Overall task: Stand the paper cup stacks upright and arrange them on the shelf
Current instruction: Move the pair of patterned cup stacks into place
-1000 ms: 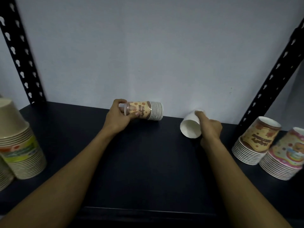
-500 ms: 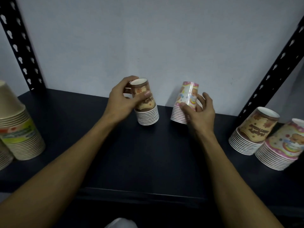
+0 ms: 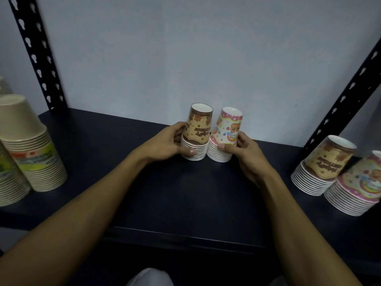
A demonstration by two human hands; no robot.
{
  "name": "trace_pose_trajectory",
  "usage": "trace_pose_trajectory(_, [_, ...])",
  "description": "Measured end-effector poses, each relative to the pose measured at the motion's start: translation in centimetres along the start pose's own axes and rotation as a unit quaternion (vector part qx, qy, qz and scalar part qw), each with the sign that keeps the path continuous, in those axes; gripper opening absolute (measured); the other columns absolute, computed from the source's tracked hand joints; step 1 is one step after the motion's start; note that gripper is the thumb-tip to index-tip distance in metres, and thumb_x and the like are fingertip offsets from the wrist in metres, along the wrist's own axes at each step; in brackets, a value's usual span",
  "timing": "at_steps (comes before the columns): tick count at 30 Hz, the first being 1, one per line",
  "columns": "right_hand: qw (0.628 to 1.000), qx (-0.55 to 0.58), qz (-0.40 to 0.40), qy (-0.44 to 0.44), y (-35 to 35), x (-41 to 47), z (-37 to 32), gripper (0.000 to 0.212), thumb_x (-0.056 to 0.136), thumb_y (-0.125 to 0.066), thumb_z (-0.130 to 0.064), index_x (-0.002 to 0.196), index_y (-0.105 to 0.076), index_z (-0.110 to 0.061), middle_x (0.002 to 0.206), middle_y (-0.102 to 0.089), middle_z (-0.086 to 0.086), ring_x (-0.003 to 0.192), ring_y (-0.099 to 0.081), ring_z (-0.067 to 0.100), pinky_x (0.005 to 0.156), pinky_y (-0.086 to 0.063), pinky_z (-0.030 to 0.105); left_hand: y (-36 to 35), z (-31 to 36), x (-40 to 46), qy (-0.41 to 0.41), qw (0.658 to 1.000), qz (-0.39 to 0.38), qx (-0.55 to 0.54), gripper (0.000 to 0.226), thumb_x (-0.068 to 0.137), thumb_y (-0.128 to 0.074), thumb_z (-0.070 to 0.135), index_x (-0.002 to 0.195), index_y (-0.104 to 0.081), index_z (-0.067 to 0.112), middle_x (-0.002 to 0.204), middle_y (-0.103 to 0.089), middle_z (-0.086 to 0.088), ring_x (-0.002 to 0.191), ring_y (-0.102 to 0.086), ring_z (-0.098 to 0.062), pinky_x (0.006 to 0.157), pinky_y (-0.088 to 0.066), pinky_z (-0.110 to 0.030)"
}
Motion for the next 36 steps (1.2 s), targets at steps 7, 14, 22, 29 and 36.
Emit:
trace_pose_trajectory(7, [0.999, -0.046, -0.012, 0.010, -0.3, -0.2, -0.2, 0.065, 0.069, -0.088, -0.015, 0.130, -0.063, -0.015, 0.120, -0.076, -0.001, 0.110, -0.073, 0.016, 0.100, -0.056, 0.036, -0.1, -0.4, 0.1, -0.003, 0.998, 0.063, 0.002, 0.089, 0.068, -0.092, 0.034, 0.140, -0.042, 0.017, 0.135, -0.065, 0.005, 0.120, -0.065, -0.008, 0.107, -0.051, -0.038])
trace_pose_trajectory(14, [0.990, -0.137, 0.018, 0.034, -0.6, -0.4, -0.7, 0.078, 0.066, -0.093, -0.022, 0.133, -0.053, -0.017, 0.122, -0.070, -0.005, 0.106, -0.070, 0.009, 0.086, -0.059, 0.023, 0.4, 0.5, 0.0, -0.029, 0.994, 0.101, 0.034, 0.067, 0.074, -0.090, 0.027, 0.133, -0.059, 0.021, 0.120, -0.072, 0.010, 0.108, -0.068, -0.003, 0.100, -0.054, -0.030])
trace_pose_trajectory(22, [0.982, -0.185, -0.016, 0.027, -0.7, -0.6, -0.5, 0.081, 0.070, -0.092, -0.022, 0.140, -0.050, -0.022, 0.127, -0.068, -0.008, 0.111, -0.069, 0.008, 0.096, -0.056, 0.029, 0.1, 0.1, -0.4, -0.009, 0.995, 0.092, 0.031, 0.079, 0.069, -0.088, 0.046, 0.137, -0.056, 0.020, 0.123, -0.070, 0.011, 0.108, -0.068, 0.001, 0.095, -0.054, -0.023])
trace_pose_trajectory(29, [0.974, -0.221, 0.013, 0.051, -1.7, -2.0, -0.8, 0.079, 0.075, -0.089, -0.024, 0.139, -0.044, -0.021, 0.120, -0.062, -0.014, 0.102, -0.063, -0.004, 0.074, -0.052, 0.008, 0.4, -0.3, -1.1, 0.002, 0.995, 0.095, -0.003, 0.088, 0.072, -0.089, 0.034, 0.145, -0.043, 0.015, 0.135, -0.064, 0.002, 0.119, -0.064, -0.009, 0.103, -0.052, -0.031])
trace_pose_trajectory(36, [0.969, -0.237, 0.032, 0.063, -1.8, -3.1, -0.8, 0.080, 0.074, -0.090, -0.028, 0.140, -0.045, -0.022, 0.125, -0.061, -0.011, 0.104, -0.062, 0.000, 0.082, -0.049, 0.014, 0.0, -0.2, -1.7, -0.005, 0.998, 0.065, -0.008, 0.079, 0.076, -0.087, 0.031, 0.142, -0.047, 0.014, 0.135, -0.065, 0.003, 0.119, -0.065, -0.006, 0.106, -0.052, -0.034])
Point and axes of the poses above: each hand's wrist, its own x-axis towards the middle knuckle, its own y-axis out of the back of the hand, z = x × y, the point moved 6 cm from there along x, towards the middle knuckle
